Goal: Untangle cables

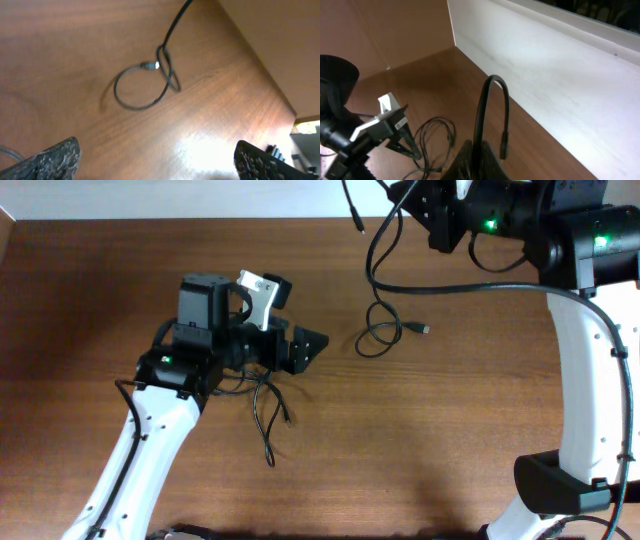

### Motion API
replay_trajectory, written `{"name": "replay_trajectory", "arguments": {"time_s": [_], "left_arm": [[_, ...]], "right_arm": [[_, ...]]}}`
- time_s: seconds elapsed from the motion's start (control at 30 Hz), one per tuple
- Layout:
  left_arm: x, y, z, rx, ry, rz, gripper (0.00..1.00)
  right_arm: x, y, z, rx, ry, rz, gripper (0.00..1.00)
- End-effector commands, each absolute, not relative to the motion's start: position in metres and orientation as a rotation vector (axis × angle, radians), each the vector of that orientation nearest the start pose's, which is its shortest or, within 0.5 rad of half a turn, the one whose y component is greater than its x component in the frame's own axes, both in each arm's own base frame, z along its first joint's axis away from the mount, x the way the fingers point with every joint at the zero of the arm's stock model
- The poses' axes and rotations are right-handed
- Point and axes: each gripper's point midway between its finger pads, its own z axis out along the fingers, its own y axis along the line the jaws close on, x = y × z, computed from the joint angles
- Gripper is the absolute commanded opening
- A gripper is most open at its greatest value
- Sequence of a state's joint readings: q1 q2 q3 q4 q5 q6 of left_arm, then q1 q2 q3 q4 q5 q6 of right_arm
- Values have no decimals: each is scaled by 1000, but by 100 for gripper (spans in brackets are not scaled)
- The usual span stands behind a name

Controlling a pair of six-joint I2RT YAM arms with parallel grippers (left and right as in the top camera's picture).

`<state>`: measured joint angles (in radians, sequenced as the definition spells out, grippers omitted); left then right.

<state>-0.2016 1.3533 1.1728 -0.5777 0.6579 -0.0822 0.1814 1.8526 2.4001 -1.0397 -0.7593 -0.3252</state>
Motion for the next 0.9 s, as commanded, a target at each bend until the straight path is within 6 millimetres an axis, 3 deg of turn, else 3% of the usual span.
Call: {"name": "replay_trajectory", "arguments": {"time_s": [0.0, 0.07, 0.13, 0.2, 0.3, 0.43, 0.57, 0.67, 0.77, 0.87], "left_arm": [[346, -194, 249, 557, 2179, -823, 99], [348, -198, 251, 568, 2160, -806, 99], [350, -201, 249, 574, 2160, -794, 99], [354, -201, 239, 565, 2191, -786, 99], [361, -203, 218, 559, 2244, -791, 99], [371, -207, 197, 511, 2297, -820, 99], [373, -208, 200, 515, 2280, -821, 99], [367, -213, 210, 545, 2248, -870, 99], [362, -211, 232, 560, 2186, -860, 99], [365, -206, 257, 315, 2191, -935, 100]], "right_arm": [[408, 208, 467, -901, 1725, 808, 4], [400, 215, 474, -933, 1678, 872, 4], [399, 220, 496, -916, 1602, 943, 4], [396, 225, 524, -900, 1501, 1010, 4], [382, 239, 549, -901, 1428, 1129, 4], [372, 262, 550, -945, 1394, 1125, 4], [381, 255, 546, -924, 1409, 1084, 4], [395, 238, 535, -906, 1446, 995, 4], [402, 225, 525, -881, 1501, 977, 4], [404, 229, 524, -874, 1505, 959, 4]]}}
